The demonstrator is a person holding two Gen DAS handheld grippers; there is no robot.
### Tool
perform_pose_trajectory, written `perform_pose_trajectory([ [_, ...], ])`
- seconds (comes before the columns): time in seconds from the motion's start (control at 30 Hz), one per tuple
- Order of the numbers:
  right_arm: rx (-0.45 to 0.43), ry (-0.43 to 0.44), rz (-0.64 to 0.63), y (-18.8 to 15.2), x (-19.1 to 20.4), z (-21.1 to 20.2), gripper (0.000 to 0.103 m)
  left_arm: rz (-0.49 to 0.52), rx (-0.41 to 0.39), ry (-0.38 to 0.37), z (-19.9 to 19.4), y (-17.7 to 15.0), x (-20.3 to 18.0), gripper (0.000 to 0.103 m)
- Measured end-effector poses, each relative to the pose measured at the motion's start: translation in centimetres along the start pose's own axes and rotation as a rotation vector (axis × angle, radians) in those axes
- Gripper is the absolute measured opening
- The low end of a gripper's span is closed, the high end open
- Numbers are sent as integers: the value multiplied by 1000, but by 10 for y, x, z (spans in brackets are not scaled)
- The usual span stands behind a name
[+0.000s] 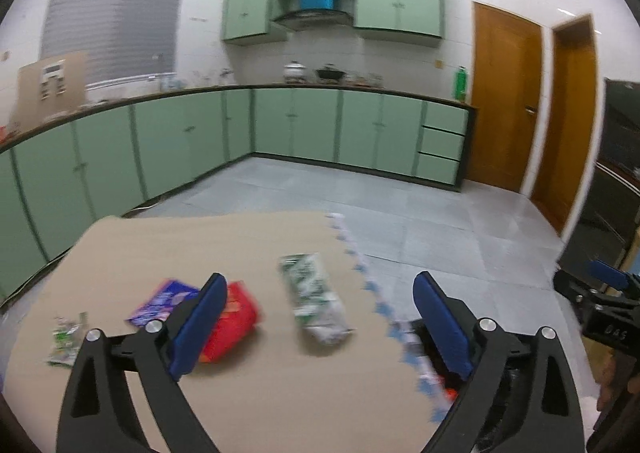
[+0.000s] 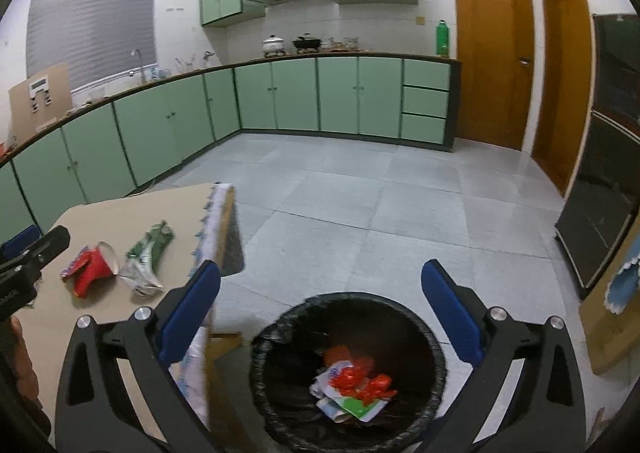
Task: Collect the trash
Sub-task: 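Move both open tools back over the table toward the snack packets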
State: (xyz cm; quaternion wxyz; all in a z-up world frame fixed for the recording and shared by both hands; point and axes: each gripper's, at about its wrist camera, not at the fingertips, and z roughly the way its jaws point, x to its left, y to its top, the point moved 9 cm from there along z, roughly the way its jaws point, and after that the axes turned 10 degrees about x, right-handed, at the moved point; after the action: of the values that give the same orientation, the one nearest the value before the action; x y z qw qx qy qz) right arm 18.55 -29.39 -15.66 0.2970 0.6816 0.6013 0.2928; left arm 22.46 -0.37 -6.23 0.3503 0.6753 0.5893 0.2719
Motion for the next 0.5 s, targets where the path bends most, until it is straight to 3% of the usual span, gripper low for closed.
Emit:
perform_pose_trajectory([
  [0.23,-17,68,-39,7,56,6,98,-62,-18,138,-15,-10,79,95],
  [0.5,-9,111,-86,5,117,23,98,-105,7,234,-16,-31,135,95],
])
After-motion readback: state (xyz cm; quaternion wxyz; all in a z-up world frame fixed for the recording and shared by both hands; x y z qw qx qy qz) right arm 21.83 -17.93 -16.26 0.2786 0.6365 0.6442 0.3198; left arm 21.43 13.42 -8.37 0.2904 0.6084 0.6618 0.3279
